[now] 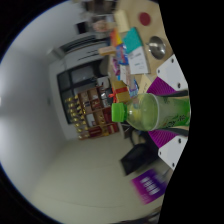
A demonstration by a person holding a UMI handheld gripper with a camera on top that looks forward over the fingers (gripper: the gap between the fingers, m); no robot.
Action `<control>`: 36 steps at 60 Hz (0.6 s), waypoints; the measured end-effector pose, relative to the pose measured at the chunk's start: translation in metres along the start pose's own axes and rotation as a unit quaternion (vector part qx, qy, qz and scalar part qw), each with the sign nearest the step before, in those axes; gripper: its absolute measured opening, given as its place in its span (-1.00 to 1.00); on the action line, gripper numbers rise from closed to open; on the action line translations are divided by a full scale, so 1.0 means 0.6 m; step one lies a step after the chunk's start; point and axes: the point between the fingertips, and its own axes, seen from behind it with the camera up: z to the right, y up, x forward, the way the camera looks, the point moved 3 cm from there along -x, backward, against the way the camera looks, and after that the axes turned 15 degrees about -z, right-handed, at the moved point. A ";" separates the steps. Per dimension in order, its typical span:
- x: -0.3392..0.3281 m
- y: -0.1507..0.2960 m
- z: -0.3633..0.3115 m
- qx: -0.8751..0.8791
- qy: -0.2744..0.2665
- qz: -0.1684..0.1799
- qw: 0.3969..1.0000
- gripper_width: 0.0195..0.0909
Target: Pour water
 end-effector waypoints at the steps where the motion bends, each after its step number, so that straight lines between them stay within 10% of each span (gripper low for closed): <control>1: -0.003 0.011 0.003 0.033 0.014 0.004 0.999 -0.29; 36: 0.013 0.024 0.088 0.689 0.269 -0.062 0.671 -0.30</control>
